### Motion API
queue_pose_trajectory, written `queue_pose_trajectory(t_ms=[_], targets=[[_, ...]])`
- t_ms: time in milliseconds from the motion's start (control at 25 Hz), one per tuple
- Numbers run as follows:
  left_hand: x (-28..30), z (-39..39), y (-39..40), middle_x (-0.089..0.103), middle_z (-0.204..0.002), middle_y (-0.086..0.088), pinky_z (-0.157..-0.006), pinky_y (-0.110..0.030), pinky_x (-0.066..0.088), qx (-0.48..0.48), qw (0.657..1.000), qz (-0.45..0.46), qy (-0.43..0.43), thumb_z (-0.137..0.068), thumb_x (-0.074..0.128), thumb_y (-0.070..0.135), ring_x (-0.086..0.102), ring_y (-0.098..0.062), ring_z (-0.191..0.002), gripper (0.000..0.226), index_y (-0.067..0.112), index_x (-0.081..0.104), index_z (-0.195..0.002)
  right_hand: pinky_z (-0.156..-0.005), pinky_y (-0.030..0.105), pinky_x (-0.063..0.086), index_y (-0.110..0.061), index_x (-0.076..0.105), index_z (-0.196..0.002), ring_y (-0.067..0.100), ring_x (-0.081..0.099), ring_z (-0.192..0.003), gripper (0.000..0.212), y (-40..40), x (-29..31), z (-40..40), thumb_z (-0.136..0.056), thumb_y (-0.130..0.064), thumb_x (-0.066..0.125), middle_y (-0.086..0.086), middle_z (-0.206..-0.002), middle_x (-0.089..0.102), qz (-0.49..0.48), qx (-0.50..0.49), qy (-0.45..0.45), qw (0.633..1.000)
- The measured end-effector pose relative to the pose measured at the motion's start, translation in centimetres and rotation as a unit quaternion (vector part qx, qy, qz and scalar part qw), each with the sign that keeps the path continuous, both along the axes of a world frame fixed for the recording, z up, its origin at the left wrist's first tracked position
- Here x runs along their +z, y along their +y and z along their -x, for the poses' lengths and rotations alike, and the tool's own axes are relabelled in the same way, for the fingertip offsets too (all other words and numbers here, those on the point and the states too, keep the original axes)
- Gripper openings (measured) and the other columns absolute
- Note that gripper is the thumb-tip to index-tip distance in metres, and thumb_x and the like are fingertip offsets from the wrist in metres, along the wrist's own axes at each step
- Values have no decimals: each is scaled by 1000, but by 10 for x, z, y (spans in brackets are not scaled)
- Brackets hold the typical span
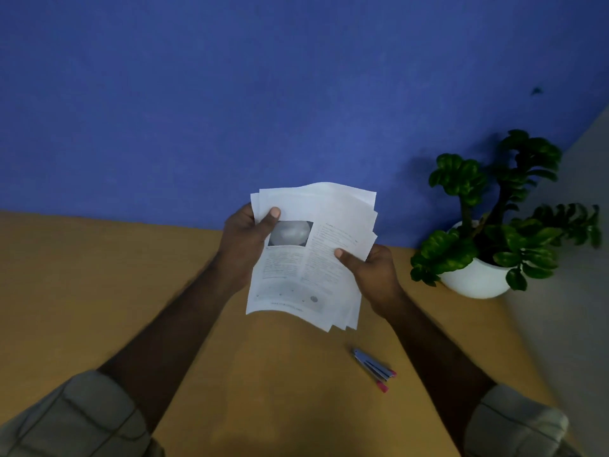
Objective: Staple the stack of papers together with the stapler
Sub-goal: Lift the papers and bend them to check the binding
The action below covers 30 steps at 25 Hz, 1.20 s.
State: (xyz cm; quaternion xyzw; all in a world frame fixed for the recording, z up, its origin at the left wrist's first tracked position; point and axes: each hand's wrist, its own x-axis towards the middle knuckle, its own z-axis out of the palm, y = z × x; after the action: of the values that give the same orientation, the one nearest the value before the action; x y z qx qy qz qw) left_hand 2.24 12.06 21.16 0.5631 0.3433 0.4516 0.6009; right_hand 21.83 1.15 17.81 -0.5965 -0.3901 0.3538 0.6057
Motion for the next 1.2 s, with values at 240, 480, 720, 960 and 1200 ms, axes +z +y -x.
queue_pose_trajectory(t_ms=[240, 480, 720, 960, 1200], targets=[[-11, 5, -12, 76, -110, -6, -88, -39, 57, 14, 1000, -18, 17, -86, 75, 14, 72, -25, -104, 23, 11, 73, -109, -74, 31, 60, -13, 69, -108, 17, 73, -95, 31, -17, -14, 3, -80, -4, 76, -1, -102, 76, -38, 23, -3, 999], [-37, 17, -16, 77, -97, 0, -78, -35, 57, 0, 992, 36, 119, -83, 77, 10, 73, -15, -84, 15, 15, 76, -97, -82, 40, 60, -13, 66, -115, 16, 72, -99, 34, -18, -34, -3, -83, -3, 73, 3, -111, 73, 15, 66, -41, 997], [-39, 17, -19, 79, -93, 4, -78, -35, 58, 33, 992, 9, 120, -86, 77, 17, 75, -16, -87, 11, 18, 76, -97, -78, 34, 60, -27, 69, -102, 15, 73, -95, 25, -14, -35, 1, -88, -5, 67, 0, -105, 74, 11, 35, -23, 999], [-11, 15, -13, 79, -96, 4, -77, -26, 57, 113, 994, -3, -1, -90, 70, 11, 75, -13, -91, 19, 6, 72, -109, -78, 29, 59, -18, 68, -116, 11, 71, -96, 37, -11, -29, -20, -80, -20, 78, -3, -109, 74, 17, 1, -19, 1000], [3, 19, 1, 66, -132, -12, -100, -44, 51, 69, 990, 22, -123, -95, 64, 22, 63, -27, -123, 38, 6, 62, -129, -94, 31, 44, -27, 48, -136, 16, 48, -129, 87, -12, -48, -28, -61, -45, 88, -4, -138, 55, 88, -20, 111, 990]])
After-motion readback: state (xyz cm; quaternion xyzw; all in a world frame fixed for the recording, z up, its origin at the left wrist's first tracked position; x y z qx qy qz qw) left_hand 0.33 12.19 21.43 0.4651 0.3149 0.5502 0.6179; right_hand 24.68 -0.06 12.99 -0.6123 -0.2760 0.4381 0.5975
